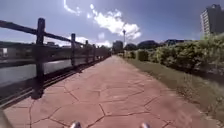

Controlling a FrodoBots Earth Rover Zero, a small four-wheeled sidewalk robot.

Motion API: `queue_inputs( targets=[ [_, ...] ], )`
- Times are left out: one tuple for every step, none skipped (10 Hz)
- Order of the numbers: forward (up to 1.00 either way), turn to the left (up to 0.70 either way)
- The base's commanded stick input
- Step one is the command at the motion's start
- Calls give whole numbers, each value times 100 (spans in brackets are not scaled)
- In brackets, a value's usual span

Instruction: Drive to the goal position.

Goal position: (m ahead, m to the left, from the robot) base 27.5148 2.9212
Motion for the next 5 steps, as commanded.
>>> queue_inputs(
  targets=[
    [85, 0],
    [85, 0],
    [85, -8],
    [85, -23],
    [85, -17]
  ],
)
